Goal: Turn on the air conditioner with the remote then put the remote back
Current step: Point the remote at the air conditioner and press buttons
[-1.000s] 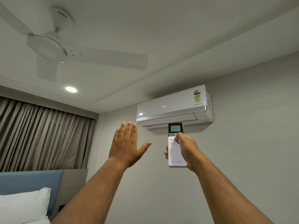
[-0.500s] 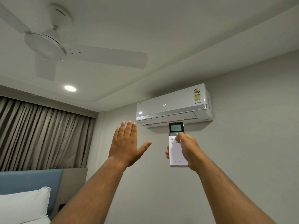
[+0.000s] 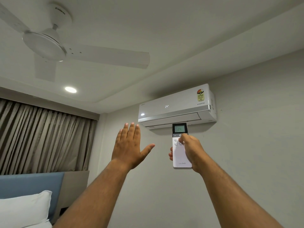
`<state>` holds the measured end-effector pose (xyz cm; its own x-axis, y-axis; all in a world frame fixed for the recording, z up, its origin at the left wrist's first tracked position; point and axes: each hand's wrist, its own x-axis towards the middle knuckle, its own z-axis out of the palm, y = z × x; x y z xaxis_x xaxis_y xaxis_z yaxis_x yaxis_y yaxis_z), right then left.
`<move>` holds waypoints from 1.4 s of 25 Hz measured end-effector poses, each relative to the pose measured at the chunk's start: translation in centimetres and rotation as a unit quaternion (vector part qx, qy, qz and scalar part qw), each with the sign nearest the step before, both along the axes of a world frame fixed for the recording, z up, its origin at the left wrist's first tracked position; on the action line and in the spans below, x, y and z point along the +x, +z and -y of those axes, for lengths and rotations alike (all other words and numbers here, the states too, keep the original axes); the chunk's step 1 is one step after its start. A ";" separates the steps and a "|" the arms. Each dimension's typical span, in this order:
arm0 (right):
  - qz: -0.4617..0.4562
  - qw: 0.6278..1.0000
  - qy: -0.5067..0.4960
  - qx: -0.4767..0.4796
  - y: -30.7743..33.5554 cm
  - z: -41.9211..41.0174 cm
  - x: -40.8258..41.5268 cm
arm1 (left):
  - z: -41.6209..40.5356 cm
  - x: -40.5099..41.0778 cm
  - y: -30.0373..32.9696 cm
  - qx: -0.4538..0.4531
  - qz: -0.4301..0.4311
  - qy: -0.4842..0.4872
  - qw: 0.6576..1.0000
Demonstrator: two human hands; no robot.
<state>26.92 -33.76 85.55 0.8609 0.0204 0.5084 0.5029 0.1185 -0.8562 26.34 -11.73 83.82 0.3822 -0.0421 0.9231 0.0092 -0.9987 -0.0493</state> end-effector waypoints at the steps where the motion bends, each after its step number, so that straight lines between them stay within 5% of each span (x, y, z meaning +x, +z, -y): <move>1: -0.001 1.000 -0.002 0.001 -0.1 0.0 0.1 | 0.0 0.1 0.0 0.001 -0.001 0.000 1.000; 35: 0.009 1.000 -0.025 -0.013 -0.8 1.3 0.5 | 1.0 0.6 0.0 0.005 -0.012 -0.010 1.000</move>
<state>27.39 -35.11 84.72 0.8520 -0.0097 0.5234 0.5227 0.0701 -0.8496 26.93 -12.73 83.78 0.4032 -0.0586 0.9132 -0.0116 -0.9982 -0.0590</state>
